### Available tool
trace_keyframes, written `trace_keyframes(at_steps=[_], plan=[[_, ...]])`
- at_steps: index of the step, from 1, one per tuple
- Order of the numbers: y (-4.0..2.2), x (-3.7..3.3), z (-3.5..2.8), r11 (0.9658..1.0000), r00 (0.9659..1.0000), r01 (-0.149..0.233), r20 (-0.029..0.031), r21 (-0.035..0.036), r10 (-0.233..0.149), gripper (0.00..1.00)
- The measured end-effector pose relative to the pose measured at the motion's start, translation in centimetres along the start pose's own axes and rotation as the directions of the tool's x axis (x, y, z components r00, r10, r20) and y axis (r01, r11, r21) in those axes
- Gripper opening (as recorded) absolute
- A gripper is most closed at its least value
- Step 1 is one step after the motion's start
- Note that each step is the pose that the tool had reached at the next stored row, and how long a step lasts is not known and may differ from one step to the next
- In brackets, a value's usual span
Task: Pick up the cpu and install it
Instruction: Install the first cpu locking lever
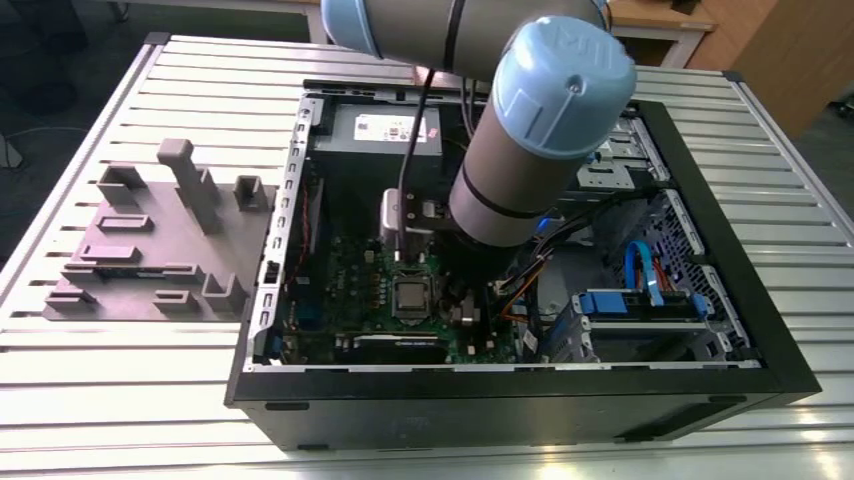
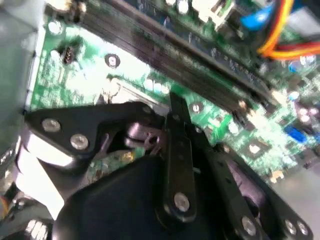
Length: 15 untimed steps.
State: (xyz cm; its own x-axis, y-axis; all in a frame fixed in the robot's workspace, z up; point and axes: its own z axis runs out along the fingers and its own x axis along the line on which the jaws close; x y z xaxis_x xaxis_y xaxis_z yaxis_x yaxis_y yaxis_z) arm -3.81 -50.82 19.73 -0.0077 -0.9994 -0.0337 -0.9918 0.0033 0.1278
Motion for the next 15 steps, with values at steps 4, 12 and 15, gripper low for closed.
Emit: trace_keyframes(at_steps=[4, 12, 15], plan=[[0.20, -0.05, -1.59, 1.0000, 1.0000, 0.000, 0.0007, -0.0001, 0.000, 0.11], [0.41, -0.11, -3.24, 1.0000, 1.0000, 0.000, 0.0017, 0.0000, 0.000, 0.11], [0.41, -0.11, -3.26, 1.0000, 1.0000, 0.001, 0.0035, -0.0001, -0.001, 0.11]])
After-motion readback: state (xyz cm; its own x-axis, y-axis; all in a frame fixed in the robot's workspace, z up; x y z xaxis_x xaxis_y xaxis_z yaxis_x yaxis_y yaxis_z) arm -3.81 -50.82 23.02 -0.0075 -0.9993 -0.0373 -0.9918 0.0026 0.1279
